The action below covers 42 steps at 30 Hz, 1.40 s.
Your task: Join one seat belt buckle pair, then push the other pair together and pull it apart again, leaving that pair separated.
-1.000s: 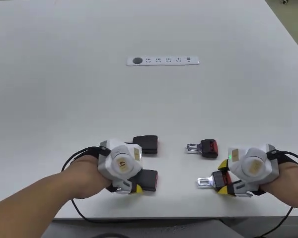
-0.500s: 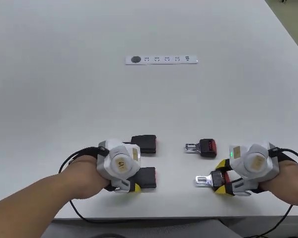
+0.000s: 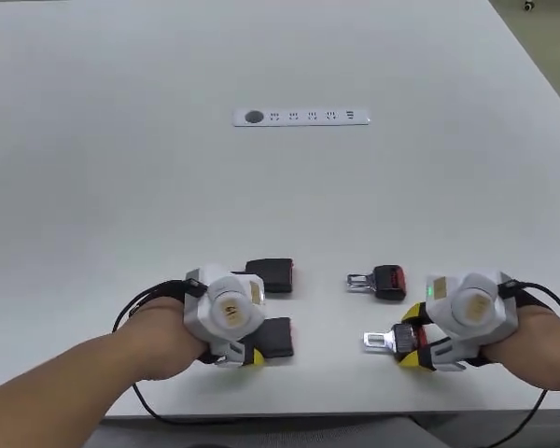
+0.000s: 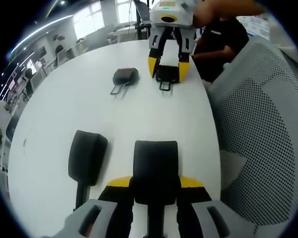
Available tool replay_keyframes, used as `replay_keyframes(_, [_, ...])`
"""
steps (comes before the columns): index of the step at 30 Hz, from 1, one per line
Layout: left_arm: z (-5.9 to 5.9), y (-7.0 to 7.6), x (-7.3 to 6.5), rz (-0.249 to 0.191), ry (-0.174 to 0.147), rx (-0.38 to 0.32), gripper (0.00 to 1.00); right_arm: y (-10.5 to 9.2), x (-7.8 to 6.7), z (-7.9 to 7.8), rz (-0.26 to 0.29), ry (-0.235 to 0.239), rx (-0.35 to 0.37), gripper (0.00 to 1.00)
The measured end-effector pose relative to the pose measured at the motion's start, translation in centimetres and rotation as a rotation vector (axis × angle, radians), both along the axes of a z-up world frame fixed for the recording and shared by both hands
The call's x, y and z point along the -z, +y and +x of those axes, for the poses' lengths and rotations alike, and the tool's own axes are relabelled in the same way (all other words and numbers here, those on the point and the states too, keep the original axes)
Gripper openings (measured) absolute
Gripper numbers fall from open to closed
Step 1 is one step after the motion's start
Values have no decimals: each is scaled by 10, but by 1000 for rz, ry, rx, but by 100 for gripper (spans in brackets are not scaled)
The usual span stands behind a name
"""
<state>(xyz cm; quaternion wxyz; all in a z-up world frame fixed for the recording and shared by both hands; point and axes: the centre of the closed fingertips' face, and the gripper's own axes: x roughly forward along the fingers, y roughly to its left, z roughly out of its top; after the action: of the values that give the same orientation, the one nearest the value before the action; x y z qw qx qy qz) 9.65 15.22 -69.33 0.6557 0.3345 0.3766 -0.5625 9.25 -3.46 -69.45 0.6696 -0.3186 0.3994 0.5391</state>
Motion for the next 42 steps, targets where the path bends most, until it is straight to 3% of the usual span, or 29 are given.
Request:
replay_keyframes(19, [-2, -2, 2, 7, 10, 4, 34, 66, -1, 10, 64, -14, -2, 35])
replay_keyframes(27, [-3, -4, -1, 24, 15, 17, 34, 95, 0, 5, 73, -24, -26, 35])
replay_keyframes(33, [-4, -4, -1, 42, 17, 31, 34, 105, -2, 4, 66, -26, -40, 35])
replay_keyframes(42, [-5, -4, -2, 53, 21, 37, 34, 102, -1, 6, 49, -35, -36, 35])
